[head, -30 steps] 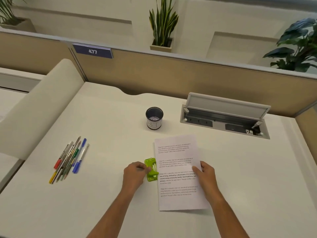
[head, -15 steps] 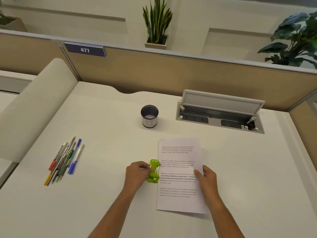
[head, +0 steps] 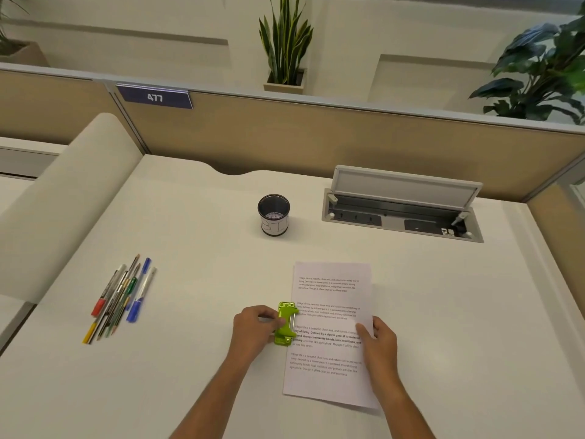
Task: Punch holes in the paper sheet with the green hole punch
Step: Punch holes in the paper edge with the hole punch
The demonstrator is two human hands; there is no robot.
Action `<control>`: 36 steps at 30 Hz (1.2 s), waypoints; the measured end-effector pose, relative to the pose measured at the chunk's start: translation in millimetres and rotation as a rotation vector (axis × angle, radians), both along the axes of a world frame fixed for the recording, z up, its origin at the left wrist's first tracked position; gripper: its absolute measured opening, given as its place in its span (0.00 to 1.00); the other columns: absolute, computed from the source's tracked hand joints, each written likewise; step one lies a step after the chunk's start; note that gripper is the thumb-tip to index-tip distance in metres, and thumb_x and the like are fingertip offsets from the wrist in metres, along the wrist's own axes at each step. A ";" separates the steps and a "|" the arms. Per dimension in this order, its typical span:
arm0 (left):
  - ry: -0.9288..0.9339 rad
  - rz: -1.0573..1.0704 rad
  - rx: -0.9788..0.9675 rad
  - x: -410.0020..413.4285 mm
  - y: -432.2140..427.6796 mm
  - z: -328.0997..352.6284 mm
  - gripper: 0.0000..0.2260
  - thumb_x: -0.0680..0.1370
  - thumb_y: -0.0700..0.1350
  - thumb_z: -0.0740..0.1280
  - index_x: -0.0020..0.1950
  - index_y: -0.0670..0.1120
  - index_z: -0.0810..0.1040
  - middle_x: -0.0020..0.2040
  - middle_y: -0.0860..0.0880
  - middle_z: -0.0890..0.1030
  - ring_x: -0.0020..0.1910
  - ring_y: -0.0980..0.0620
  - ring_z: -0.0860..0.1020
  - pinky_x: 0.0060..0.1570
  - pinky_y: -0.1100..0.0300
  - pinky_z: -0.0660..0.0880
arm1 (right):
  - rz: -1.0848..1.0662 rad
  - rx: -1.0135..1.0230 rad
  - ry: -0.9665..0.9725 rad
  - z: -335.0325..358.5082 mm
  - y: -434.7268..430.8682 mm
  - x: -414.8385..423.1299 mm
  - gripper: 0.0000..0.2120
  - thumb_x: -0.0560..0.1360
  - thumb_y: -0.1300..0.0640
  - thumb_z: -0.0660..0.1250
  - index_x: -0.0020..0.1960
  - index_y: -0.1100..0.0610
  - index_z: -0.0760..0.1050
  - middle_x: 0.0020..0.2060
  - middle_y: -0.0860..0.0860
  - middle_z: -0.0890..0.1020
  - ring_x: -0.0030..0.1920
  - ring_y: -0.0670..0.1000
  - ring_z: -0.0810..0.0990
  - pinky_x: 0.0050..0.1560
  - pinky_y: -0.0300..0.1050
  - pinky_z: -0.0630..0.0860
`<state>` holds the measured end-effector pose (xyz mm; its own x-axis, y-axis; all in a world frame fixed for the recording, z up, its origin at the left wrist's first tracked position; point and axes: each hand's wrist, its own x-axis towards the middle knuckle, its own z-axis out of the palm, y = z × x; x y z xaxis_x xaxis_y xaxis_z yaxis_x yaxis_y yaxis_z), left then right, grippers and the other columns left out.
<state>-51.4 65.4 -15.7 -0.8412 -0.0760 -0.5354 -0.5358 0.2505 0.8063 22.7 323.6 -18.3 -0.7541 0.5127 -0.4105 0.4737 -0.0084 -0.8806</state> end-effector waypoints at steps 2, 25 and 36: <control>0.006 -0.004 0.009 1.1 0.1 0.2 0.06 0.73 0.36 0.82 0.46 0.39 0.87 0.46 0.39 0.87 0.40 0.44 0.89 0.36 0.56 0.87 | 0.008 -0.010 -0.004 -1.3 -1.4 0.3 0.10 0.83 0.65 0.68 0.59 0.55 0.84 0.53 0.48 0.90 0.51 0.46 0.89 0.52 0.42 0.83; 0.033 -0.041 0.001 0.9 -4.2 -3.5 0.09 0.71 0.40 0.85 0.45 0.43 0.88 0.46 0.43 0.88 0.43 0.43 0.90 0.38 0.60 0.86 | -0.062 0.178 -0.195 2.1 16.9 -8.8 0.06 0.81 0.58 0.72 0.45 0.58 0.83 0.40 0.54 0.87 0.45 0.58 0.85 0.48 0.53 0.81; 0.014 -0.019 0.053 0.1 -5.5 -12.0 0.09 0.70 0.37 0.85 0.45 0.41 0.88 0.46 0.41 0.88 0.41 0.46 0.89 0.43 0.49 0.89 | -0.088 0.129 -0.253 3.8 17.0 -1.3 0.07 0.78 0.66 0.71 0.42 0.60 0.84 0.37 0.58 0.87 0.38 0.57 0.81 0.50 0.63 0.85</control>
